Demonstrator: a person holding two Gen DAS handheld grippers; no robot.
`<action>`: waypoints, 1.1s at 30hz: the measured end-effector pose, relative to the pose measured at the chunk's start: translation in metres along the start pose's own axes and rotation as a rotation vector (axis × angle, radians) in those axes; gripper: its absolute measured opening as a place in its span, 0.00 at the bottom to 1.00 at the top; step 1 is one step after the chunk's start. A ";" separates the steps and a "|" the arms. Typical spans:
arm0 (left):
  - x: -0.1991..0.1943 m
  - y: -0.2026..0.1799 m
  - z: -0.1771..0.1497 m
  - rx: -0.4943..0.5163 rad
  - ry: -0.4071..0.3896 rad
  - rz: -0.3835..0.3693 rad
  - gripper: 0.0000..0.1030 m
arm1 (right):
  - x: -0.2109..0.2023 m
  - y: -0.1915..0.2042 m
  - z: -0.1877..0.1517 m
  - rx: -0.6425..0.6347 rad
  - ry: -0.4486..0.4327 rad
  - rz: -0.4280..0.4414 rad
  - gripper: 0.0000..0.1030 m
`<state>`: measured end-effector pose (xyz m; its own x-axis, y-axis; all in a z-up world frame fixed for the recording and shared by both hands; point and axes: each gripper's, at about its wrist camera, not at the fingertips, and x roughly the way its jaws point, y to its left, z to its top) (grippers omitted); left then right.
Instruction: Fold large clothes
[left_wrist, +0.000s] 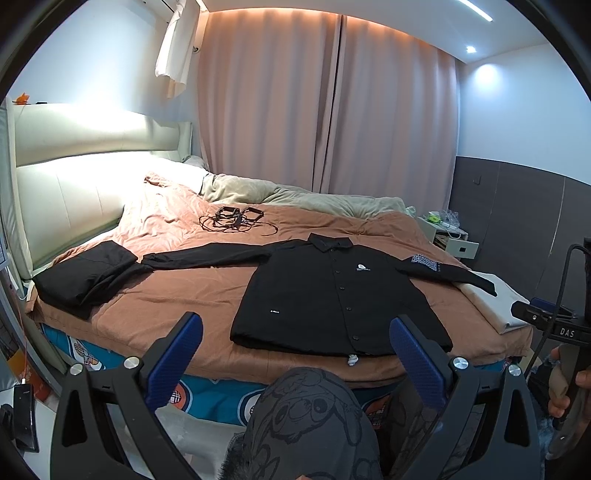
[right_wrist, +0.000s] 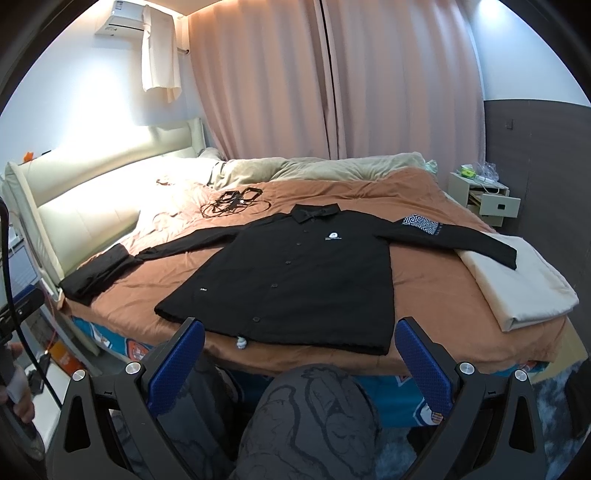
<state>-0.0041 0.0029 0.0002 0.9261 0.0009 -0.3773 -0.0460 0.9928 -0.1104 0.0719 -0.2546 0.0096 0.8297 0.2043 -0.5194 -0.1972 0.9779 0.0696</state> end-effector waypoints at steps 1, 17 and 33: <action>0.000 0.000 0.000 0.000 0.001 0.001 1.00 | 0.000 0.000 0.000 0.002 0.001 0.000 1.00; -0.002 0.001 -0.003 -0.002 0.007 0.003 1.00 | 0.006 -0.003 -0.001 0.024 0.008 0.019 1.00; -0.002 0.005 -0.003 -0.005 0.006 0.006 1.00 | 0.007 -0.001 -0.003 0.024 0.010 0.026 1.00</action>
<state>-0.0073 0.0075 -0.0019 0.9234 0.0066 -0.3838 -0.0540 0.9921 -0.1130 0.0762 -0.2543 0.0038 0.8193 0.2291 -0.5256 -0.2057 0.9731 0.1034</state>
